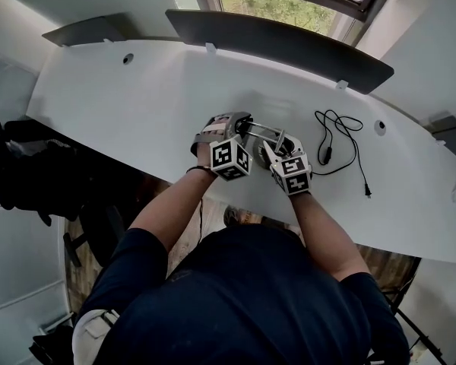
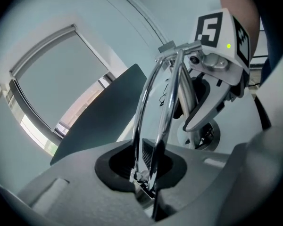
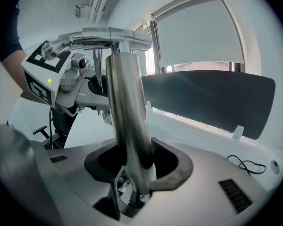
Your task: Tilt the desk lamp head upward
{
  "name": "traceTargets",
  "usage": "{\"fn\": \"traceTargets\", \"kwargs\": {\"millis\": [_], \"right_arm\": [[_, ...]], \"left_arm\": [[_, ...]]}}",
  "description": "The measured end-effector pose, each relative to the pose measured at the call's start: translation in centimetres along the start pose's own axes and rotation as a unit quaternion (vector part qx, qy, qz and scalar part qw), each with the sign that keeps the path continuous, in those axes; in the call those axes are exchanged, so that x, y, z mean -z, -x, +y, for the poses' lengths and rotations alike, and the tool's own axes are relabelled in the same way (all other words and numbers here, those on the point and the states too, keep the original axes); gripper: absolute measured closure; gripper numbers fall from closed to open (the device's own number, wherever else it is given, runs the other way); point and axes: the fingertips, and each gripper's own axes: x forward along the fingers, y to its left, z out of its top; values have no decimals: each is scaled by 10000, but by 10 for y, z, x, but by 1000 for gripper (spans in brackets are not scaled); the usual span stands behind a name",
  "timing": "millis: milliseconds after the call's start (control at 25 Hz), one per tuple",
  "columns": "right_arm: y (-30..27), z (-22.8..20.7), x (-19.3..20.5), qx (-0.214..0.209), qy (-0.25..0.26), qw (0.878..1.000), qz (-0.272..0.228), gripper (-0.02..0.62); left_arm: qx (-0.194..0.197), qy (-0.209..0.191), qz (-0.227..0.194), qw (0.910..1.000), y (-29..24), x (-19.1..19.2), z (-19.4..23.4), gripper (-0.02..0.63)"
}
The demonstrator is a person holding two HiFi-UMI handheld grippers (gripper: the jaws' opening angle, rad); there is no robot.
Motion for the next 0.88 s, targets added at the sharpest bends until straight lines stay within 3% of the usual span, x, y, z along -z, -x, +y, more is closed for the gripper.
{"fn": "traceTargets", "kwargs": {"millis": [240, 440, 640, 880], "right_arm": [[1, -1, 1, 10, -31, 10000, 32, 431], [-1, -2, -1, 45, 62, 9999, 72, 431], [-1, 0, 0, 83, 175, 9997, 151, 433], [-3, 0, 0, 218, 345, 9990, 168, 436]], "left_arm": [[-416, -981, 132, 9942, 19, -7, 23, 563], [-582, -2047, 368, 9764, 36, -23, 39, 563], [-714, -2468, 463, 9653, 50, -35, 45, 563], [-750, -3238, 779, 9399, 61, -47, 50, 552]]}}
